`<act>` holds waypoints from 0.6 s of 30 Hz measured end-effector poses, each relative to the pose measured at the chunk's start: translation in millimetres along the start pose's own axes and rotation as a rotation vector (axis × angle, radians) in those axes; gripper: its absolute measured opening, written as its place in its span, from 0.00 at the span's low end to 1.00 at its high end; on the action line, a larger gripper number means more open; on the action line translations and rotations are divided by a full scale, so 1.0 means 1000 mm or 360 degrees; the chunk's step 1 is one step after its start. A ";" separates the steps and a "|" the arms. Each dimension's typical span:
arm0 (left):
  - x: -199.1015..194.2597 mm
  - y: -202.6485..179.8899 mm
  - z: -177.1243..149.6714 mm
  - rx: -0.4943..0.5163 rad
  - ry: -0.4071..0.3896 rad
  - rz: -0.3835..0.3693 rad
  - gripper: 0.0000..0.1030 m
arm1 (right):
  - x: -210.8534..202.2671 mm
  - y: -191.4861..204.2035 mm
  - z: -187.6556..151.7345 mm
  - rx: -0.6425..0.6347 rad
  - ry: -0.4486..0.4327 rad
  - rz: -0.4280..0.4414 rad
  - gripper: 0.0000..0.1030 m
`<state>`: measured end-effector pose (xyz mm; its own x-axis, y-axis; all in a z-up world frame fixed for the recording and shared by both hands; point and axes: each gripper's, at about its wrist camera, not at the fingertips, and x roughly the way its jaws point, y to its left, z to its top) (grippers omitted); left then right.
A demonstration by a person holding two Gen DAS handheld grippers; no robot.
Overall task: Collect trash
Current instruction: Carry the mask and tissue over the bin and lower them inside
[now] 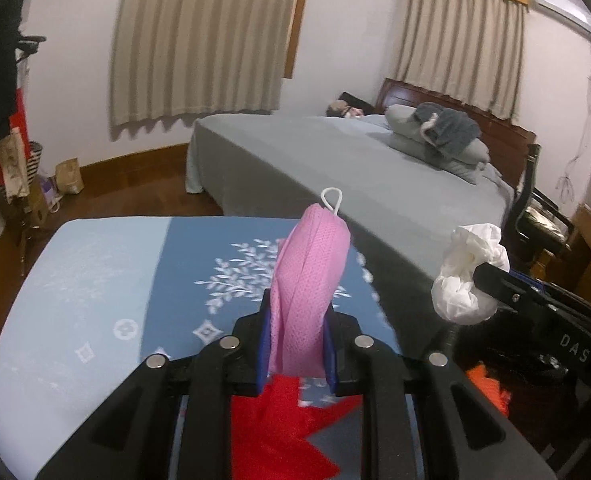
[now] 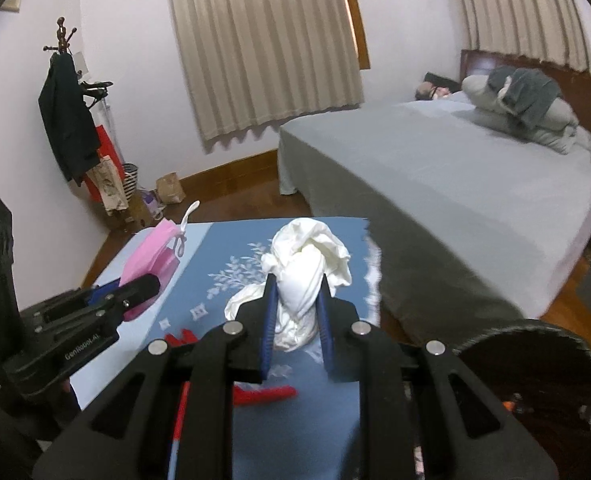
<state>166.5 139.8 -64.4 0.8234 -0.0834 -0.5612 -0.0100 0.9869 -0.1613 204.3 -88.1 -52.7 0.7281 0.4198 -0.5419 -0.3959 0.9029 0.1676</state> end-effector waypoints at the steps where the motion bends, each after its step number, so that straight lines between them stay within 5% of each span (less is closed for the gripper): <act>1: -0.002 -0.009 -0.001 0.0011 0.0000 -0.0025 0.21 | -0.006 -0.004 -0.003 0.0008 -0.0005 -0.0007 0.18; 18: -0.029 -0.134 -0.025 0.0220 0.0010 -0.0334 0.21 | -0.110 -0.079 -0.051 0.0160 -0.0076 -0.0294 0.18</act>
<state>130.2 6.4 -46.5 0.7957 -0.2889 -0.5323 0.2387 0.9574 -0.1628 127.2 -210.3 -48.7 0.8097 0.2479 -0.5319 -0.1969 0.9686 0.1517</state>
